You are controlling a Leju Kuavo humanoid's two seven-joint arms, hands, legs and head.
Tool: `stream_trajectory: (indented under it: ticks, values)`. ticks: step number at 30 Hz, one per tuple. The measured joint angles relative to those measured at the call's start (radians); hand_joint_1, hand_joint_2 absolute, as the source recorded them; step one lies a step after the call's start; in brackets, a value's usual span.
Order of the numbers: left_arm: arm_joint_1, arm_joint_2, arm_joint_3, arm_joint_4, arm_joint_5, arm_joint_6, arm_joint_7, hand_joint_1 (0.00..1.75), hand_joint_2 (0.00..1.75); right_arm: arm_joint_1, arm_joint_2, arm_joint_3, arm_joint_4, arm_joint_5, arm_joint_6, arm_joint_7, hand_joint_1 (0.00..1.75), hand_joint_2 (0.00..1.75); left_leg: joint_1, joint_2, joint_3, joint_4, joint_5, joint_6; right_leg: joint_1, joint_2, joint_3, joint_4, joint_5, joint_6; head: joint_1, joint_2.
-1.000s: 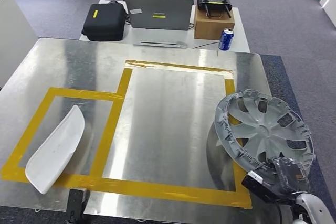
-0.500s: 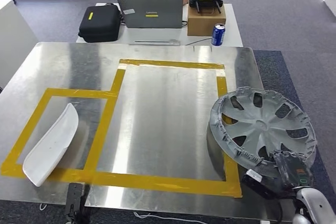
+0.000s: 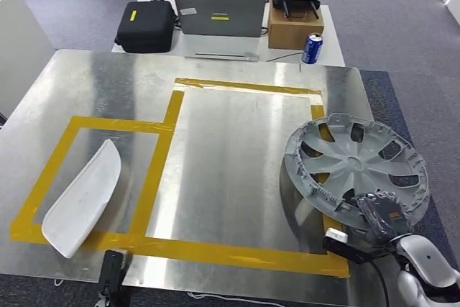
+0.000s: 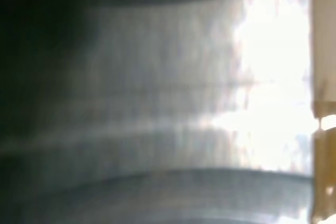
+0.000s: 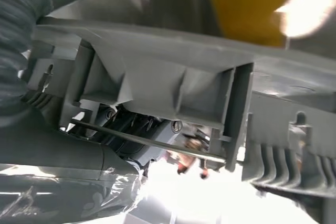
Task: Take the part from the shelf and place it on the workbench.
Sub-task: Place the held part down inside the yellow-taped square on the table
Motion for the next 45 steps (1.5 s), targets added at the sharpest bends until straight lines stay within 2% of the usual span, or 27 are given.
stream_trajectory:
  ticks: [2, 3, 4, 5, 7, 9, 13, 15, 17, 18, 19, 20, 21, 23, 24, 26, 29, 30, 32, 33, 34, 35, 36, 38, 40, 43, 45]
  values:
    - [-0.007, 0.000, -0.008, 0.005, -0.001, -0.001, 0.003, 0.00, 1.75, -0.040, 0.000, 0.032, 0.011, 0.010, 0.013, -0.019, 1.75, 1.75, -0.002, 0.000, -0.007, -0.001, 0.003, 0.006, 0.003, 0.001, -0.080, 0.144, -0.068, -0.001, 0.004, 0.000]
    - [-0.012, 0.000, -0.012, 0.008, -0.001, -0.001, 0.006, 0.00, 1.75, -0.058, 0.000, 0.049, 0.018, 0.014, 0.019, -0.025, 1.75, 1.75, -0.003, 0.000, -0.011, -0.001, 0.006, 0.007, 0.003, 0.001, -0.112, 0.200, -0.085, -0.001, 0.005, 0.000]
    - [-0.017, 0.000, -0.014, 0.012, -0.001, -0.001, 0.008, 0.00, 1.75, -0.074, 0.000, 0.066, 0.024, 0.017, 0.023, -0.029, 1.75, 1.75, -0.002, 0.000, -0.016, 0.000, 0.009, 0.006, 0.003, 0.001, -0.128, 0.221, -0.083, -0.001, 0.004, 0.000]
    - [-0.021, 0.001, -0.016, 0.015, -0.001, -0.001, 0.011, 0.00, 1.75, -0.089, 0.000, 0.081, 0.029, 0.020, 0.026, -0.031, 1.75, 1.75, -0.001, 0.000, -0.020, 0.001, 0.013, 0.002, 0.002, 0.001, -0.122, 0.202, -0.061, 0.000, 0.004, 0.000]
    - [-0.030, 0.005, -0.017, 0.021, 0.000, -0.002, 0.015, 0.00, 1.75, -0.120, 0.000, 0.110, 0.040, 0.020, 0.031, -0.036, 1.75, 1.75, 0.002, 0.000, -0.030, 0.010, 0.021, -0.011, -0.002, -0.001, -0.069, 0.079, 0.009, 0.004, 0.005, 0.000]
    - [-0.038, 0.010, -0.022, 0.025, 0.000, -0.005, 0.019, 0.00, 1.75, -0.164, 0.008, 0.150, 0.058, 0.012, 0.044, -0.041, 1.75, 1.75, 0.001, 0.001, -0.040, 0.021, 0.023, -0.028, -0.005, 0.000, -0.036, -0.009, 0.055, -0.002, 0.004, 0.000]
    - [-0.053, 0.016, -0.041, 0.038, 0.003, -0.008, 0.023, 0.00, 1.75, -0.252, 0.056, 0.253, 0.118, -0.019, 0.075, -0.049, 1.75, 1.75, 0.006, 0.006, -0.050, 0.021, 0.034, -0.055, 0.004, 0.009, -0.050, -0.009, 0.081, -0.039, -0.004, 0.000]
    - [-0.055, 0.017, -0.049, 0.045, 0.006, -0.008, 0.024, 0.00, 1.75, -0.288, 0.088, 0.303, 0.156, -0.035, 0.079, -0.052, 1.75, 1.75, 0.008, 0.008, -0.080, 0.082, -0.004, -0.062, 0.005, 0.011, -0.055, -0.009, 0.090, -0.053, -0.007, 0.000]
    - [-0.057, 0.018, -0.057, 0.050, 0.007, -0.008, 0.025, 0.00, 1.75, -0.310, 0.116, 0.340, 0.187, -0.042, 0.076, -0.053, 1.75, 1.75, 0.006, 0.009, -0.142, 0.214, -0.070, -0.063, 0.009, 0.011, -0.058, -0.009, 0.092, -0.059, -0.011, 0.000]
    - [-0.058, 0.019, -0.061, 0.052, 0.007, -0.008, 0.024, 0.00, 1.75, -0.318, 0.126, 0.355, 0.199, -0.045, 0.074, -0.053, 1.75, 1.75, 0.005, 0.009, -0.172, 0.274, -0.091, -0.062, 0.011, 0.011, -0.058, -0.009, 0.091, -0.061, -0.012, 0.000]
    - [-0.059, 0.019, -0.064, 0.053, 0.007, -0.008, 0.024, 0.00, 1.75, -0.325, 0.136, 0.367, 0.210, -0.047, 0.072, -0.054, 1.75, 1.75, 0.005, 0.009, -0.188, 0.306, -0.095, -0.060, 0.013, 0.011, -0.057, -0.009, 0.089, -0.063, -0.012, 0.000]
    - [-0.059, 0.020, -0.066, 0.054, 0.008, -0.008, 0.022, 0.00, 1.75, -0.332, 0.144, 0.377, 0.219, -0.049, 0.070, -0.055, 1.75, 1.75, 0.005, 0.009, -0.187, 0.301, -0.080, -0.058, 0.013, 0.011, -0.055, -0.009, 0.086, -0.063, -0.012, 0.000]
    - [-0.059, 0.020, -0.068, 0.055, 0.009, -0.008, 0.019, 0.00, 1.75, -0.338, 0.151, 0.385, 0.226, -0.054, 0.066, -0.056, 1.75, 1.75, 0.005, 0.009, -0.166, 0.259, -0.051, -0.054, 0.013, 0.011, -0.051, -0.009, 0.083, -0.063, -0.012, 0.000]
    - [-0.059, 0.020, -0.074, 0.055, 0.012, -0.008, 0.012, 0.00, 1.75, -0.345, 0.159, 0.399, 0.241, -0.065, 0.051, -0.059, 1.75, 1.75, 0.003, 0.010, -0.098, 0.129, 0.004, -0.048, 0.014, 0.008, -0.044, -0.009, 0.072, -0.054, -0.012, 0.000]
    - [-0.058, 0.019, -0.080, 0.055, 0.013, -0.007, 0.008, 0.00, 1.75, -0.347, 0.163, 0.406, 0.250, -0.070, 0.038, -0.060, 1.75, 1.75, 0.002, 0.009, -0.070, 0.080, 0.015, -0.045, 0.015, 0.006, -0.042, -0.010, 0.066, -0.048, -0.011, 0.000]
    - [-0.058, 0.016, -0.091, 0.055, 0.015, -0.004, 0.004, 0.00, 1.75, -0.350, 0.173, 0.422, 0.267, -0.075, 0.010, -0.063, 1.75, 1.75, -0.003, 0.006, -0.046, 0.039, 0.008, -0.037, 0.015, 0.000, -0.038, -0.019, 0.058, -0.034, -0.008, 0.000]
    - [-0.055, 0.014, -0.104, 0.056, 0.020, -0.002, 0.001, 0.00, 1.75, -0.357, 0.200, 0.451, 0.288, -0.078, -0.011, -0.074, 1.75, 1.75, -0.002, 0.002, -0.033, 0.017, 0.011, -0.017, 0.012, -0.003, -0.028, -0.019, 0.049, -0.018, -0.005, 0.000]
    - [-0.055, 0.013, -0.108, 0.056, 0.021, -0.001, 0.002, 0.00, 1.75, -0.360, 0.210, 0.462, 0.295, -0.080, -0.013, -0.077, 1.75, 1.75, 0.000, 0.002, -0.028, 0.008, 0.015, -0.010, 0.012, -0.003, -0.041, 0.011, 0.030, -0.014, -0.004, 0.000]
    - [-0.056, 0.012, -0.115, 0.057, 0.023, 0.000, 0.004, 0.00, 1.75, -0.364, 0.230, 0.486, 0.310, -0.083, -0.014, -0.082, 1.75, 1.75, 0.001, 0.001, -0.027, 0.003, 0.018, -0.002, 0.012, -0.001, -0.104, 0.131, -0.032, -0.010, 0.000, 0.000]
    - [-0.058, 0.012, -0.117, 0.057, 0.024, 0.000, 0.006, 0.00, 1.75, -0.365, 0.239, 0.498, 0.317, -0.085, -0.013, -0.084, 1.75, 1.75, 0.001, 0.001, -0.029, 0.003, 0.019, -0.001, 0.012, -0.001, -0.140, 0.193, -0.059, -0.008, 0.001, 0.000]
    - [-0.059, 0.012, -0.119, 0.058, 0.026, 0.000, 0.008, 0.00, 1.75, -0.365, 0.248, 0.507, 0.323, -0.088, -0.013, -0.087, 1.75, 1.75, 0.001, 0.001, -0.032, 0.003, 0.021, -0.002, 0.011, -0.001, -0.163, 0.232, -0.069, -0.006, 0.001, 0.000]
    - [-0.059, 0.013, -0.120, 0.058, 0.028, -0.001, 0.010, 0.00, 1.75, -0.366, 0.256, 0.515, 0.329, -0.094, -0.011, -0.091, 1.75, 1.75, 0.002, 0.001, -0.034, 0.003, 0.023, -0.004, 0.011, -0.001, -0.167, 0.234, -0.059, -0.004, 0.001, 0.000]
    - [-0.060, 0.014, -0.121, 0.058, 0.033, -0.001, 0.012, 0.00, 1.75, -0.369, 0.262, 0.523, 0.333, -0.102, -0.009, -0.093, 1.75, 1.75, 0.005, 0.001, -0.037, 0.005, 0.026, -0.009, 0.009, -0.001, -0.150, 0.196, -0.032, -0.002, 0.001, 0.000]
    - [-0.062, 0.017, -0.123, 0.058, 0.041, -0.001, 0.017, 0.00, 1.75, -0.378, 0.271, 0.535, 0.343, -0.119, -0.003, -0.095, 1.75, 1.75, 0.009, 0.000, -0.043, 0.014, 0.029, -0.024, 0.003, -0.003, -0.088, 0.070, 0.031, 0.004, 0.002, 0.000]
    - [-0.064, 0.021, -0.125, 0.058, 0.048, -0.001, 0.020, 0.00, 1.75, -0.386, 0.279, 0.545, 0.353, -0.132, 0.002, -0.093, 1.75, 1.75, 0.010, 0.000, -0.047, 0.025, 0.029, -0.042, 0.003, -0.004, -0.058, 0.002, 0.063, -0.009, -0.001, 0.000]
    - [-0.062, 0.026, -0.131, 0.058, 0.058, -0.007, 0.023, 0.00, 1.75, -0.388, 0.282, 0.555, 0.366, -0.149, 0.004, -0.091, 1.75, 1.75, 0.016, 0.003, -0.044, 0.019, 0.033, -0.062, 0.010, -0.001, -0.061, -0.002, 0.080, -0.045, -0.008, 0.000]
    - [-0.058, 0.031, -0.136, 0.058, 0.067, -0.015, 0.023, 0.00, 1.75, -0.391, 0.282, 0.559, 0.371, -0.158, 0.004, -0.089, 0.87, 1.75, 0.019, 0.007, -0.061, 0.055, 0.005, -0.069, 0.011, 0.000, -0.059, -0.004, 0.089, -0.060, -0.011, 0.000]
